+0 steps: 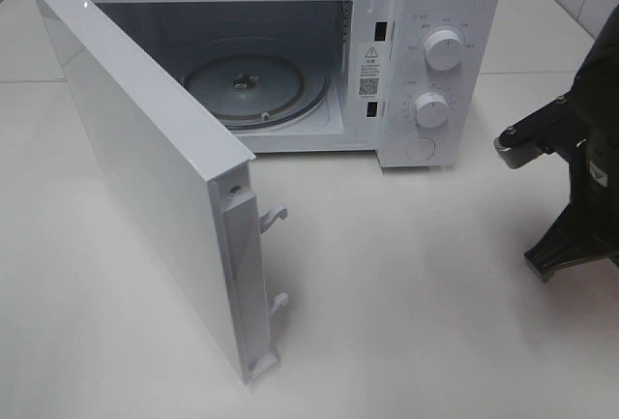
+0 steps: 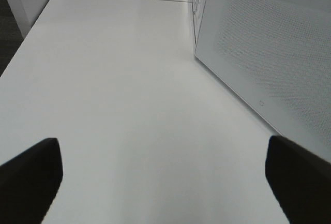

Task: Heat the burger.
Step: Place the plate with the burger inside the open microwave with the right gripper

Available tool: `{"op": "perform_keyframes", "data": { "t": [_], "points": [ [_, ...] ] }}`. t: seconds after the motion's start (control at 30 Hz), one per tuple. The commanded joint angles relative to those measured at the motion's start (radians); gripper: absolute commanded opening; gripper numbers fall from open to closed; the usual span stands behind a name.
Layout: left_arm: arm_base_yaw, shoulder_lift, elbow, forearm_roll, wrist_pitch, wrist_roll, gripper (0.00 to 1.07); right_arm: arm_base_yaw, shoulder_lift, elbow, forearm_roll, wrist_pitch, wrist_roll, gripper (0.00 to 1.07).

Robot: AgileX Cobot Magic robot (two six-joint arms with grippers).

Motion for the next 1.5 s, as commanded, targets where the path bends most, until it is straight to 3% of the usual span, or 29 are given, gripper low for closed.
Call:
{"op": "perform_keyframes", "data": {
  "t": [0.03, 0.47, 0.63, 1.5],
  "points": [
    [-0.005, -0.015, 0.000, -0.003, 0.000, 0.000, 1.01, 0.040, -0.016, -0.001, -0.041, 0.055, -0.005, 0.00],
    [-0.005, -0.015, 0.000, -0.003, 0.000, 0.000, 1.01, 0.121, -0.019, -0.001, -0.034, 0.119, -0.010, 0.00],
    [-0.005, -0.015, 0.000, -0.003, 0.000, 0.000, 1.01, 0.197, -0.020, -0.001, -0.036, 0.136, -0.022, 0.00],
    [-0.005, -0.015, 0.000, -0.003, 0.000, 0.000, 1.01, 0.421, -0.020, -0.001, -0.034, 0.159, -0.014, 0.00]
  ]
}}
